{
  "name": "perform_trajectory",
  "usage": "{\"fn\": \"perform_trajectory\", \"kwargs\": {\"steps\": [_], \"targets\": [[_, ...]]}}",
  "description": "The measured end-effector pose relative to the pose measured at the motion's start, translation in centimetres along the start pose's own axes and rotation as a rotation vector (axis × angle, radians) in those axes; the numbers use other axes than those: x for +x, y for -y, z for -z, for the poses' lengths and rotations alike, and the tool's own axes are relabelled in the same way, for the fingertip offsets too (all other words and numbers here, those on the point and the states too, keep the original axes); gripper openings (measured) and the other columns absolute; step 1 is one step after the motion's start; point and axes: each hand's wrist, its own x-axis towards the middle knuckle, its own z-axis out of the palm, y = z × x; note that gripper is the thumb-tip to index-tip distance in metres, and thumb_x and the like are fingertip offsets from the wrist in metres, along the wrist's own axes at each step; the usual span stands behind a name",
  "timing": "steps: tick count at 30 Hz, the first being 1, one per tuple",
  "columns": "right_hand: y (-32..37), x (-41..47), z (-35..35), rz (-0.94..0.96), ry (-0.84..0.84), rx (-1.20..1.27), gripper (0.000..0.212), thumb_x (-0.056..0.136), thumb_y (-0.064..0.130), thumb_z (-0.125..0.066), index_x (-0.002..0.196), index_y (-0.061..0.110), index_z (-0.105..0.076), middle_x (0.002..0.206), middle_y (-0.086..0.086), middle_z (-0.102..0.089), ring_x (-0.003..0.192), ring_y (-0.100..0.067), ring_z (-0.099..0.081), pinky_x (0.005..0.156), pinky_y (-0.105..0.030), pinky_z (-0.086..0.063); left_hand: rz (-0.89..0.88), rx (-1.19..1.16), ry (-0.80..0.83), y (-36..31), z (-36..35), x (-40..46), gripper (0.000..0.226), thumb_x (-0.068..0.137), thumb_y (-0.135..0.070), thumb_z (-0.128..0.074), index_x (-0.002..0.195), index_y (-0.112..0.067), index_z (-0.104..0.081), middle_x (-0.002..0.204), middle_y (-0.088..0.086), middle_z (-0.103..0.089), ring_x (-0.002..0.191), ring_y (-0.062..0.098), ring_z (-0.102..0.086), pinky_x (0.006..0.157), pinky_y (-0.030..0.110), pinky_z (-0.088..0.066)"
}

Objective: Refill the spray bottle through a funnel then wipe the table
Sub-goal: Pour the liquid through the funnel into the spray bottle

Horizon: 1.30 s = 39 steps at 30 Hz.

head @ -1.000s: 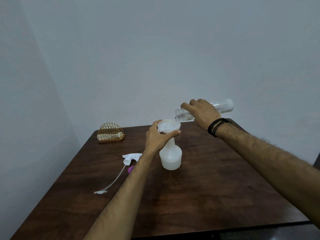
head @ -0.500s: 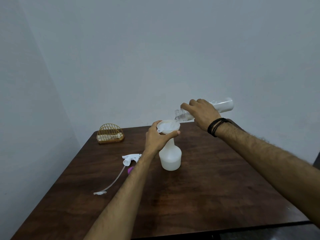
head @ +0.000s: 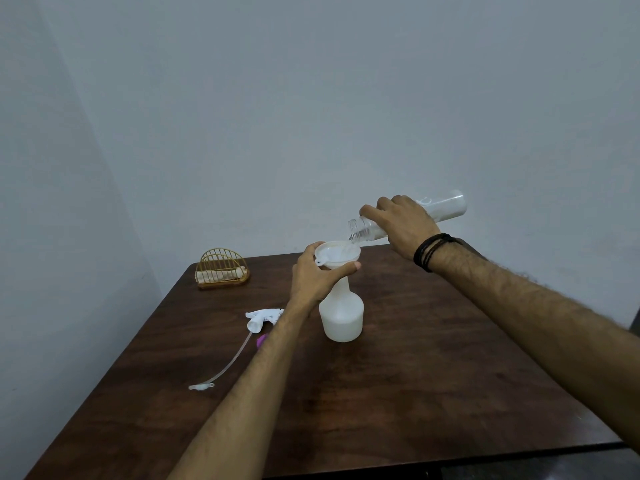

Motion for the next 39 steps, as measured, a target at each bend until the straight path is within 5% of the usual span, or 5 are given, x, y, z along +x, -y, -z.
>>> {"fn": "perform_trajectory", "kwargs": {"steps": [39], "targets": [[1.2,1.4,-0.2,0.23,-0.149,-0.252,0.043,0.072,-0.01,-0.061,0.106,0.016,-0.061,0.09,-0.012,-0.06,0.076,-0.031,-0.055,0.08,-0.043,-0.046,-0.002,-0.016,-0.004,0.1,0.1,0.0,0.088,0.066,-0.049,-0.087,0.139,-0.02,-0.049,0.136,0.0,-0.057,0.116,0.015,-0.054,0.094,0.03,-0.05]]}}
